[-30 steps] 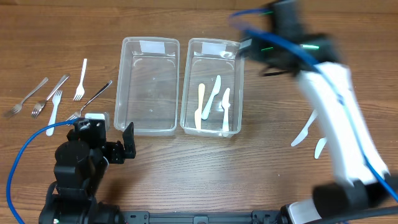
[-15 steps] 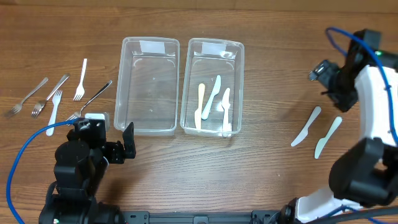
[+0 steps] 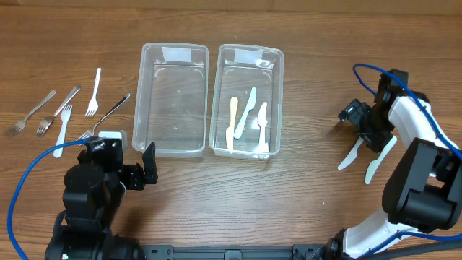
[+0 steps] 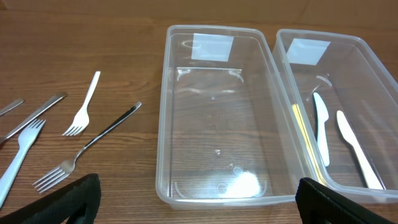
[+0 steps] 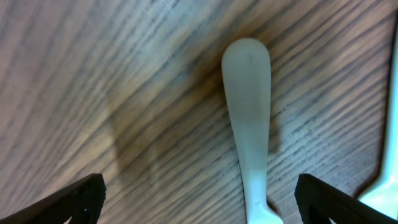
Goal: Pack container
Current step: 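Grasp the white plastic spoon with the right gripper, then place the white spoon into the right container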
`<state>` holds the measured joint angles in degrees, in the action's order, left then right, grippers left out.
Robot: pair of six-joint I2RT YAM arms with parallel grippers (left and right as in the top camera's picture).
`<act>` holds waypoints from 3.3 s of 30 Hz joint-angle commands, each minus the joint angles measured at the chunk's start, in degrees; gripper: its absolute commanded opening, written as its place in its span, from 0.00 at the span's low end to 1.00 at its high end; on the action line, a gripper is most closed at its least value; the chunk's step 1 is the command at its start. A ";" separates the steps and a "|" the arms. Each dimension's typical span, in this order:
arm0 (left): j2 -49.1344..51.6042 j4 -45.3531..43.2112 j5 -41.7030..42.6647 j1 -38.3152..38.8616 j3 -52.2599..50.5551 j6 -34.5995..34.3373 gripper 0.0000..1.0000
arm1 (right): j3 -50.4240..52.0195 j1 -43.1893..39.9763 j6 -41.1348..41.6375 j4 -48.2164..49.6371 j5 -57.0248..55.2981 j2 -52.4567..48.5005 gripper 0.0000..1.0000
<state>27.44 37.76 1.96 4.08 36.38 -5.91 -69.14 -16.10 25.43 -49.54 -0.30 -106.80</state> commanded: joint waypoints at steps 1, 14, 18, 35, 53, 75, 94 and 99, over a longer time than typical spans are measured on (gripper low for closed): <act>0.20 -0.24 0.83 -0.31 1.33 -0.96 1.00 | 2.01 -0.15 -0.37 1.57 -0.02 0.24 1.00; 0.20 -0.09 0.81 -0.31 1.33 -0.96 1.00 | 6.16 -0.15 -3.19 7.50 -0.02 0.24 1.00; 0.20 -0.11 0.81 -0.31 1.33 -0.96 1.00 | 6.16 -0.09 -3.39 6.82 -0.02 0.24 0.92; 0.20 -0.13 0.81 -0.31 1.33 -0.94 1.00 | 6.14 -0.04 -3.37 5.11 -0.02 0.24 0.31; 0.20 -0.35 0.81 -0.31 1.33 -0.96 1.00 | -0.46 0.81 -3.39 -1.86 -0.09 2.45 0.04; 0.20 -0.26 0.85 -0.31 1.33 -0.96 1.00 | -26.45 46.27 -2.71 -8.37 -2.16 -8.02 0.04; 0.20 -0.07 0.85 -0.31 1.33 -0.96 1.00 | -35.50 31.32 3.37 -19.10 -7.26 13.77 0.92; 0.20 -0.04 0.87 -0.31 1.33 -0.96 1.00 | -34.86 8.94 7.85 -27.69 -4.24 16.57 1.00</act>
<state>27.44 37.78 1.96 4.08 36.38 -5.91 -104.36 0.95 29.85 -75.18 -5.91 -89.19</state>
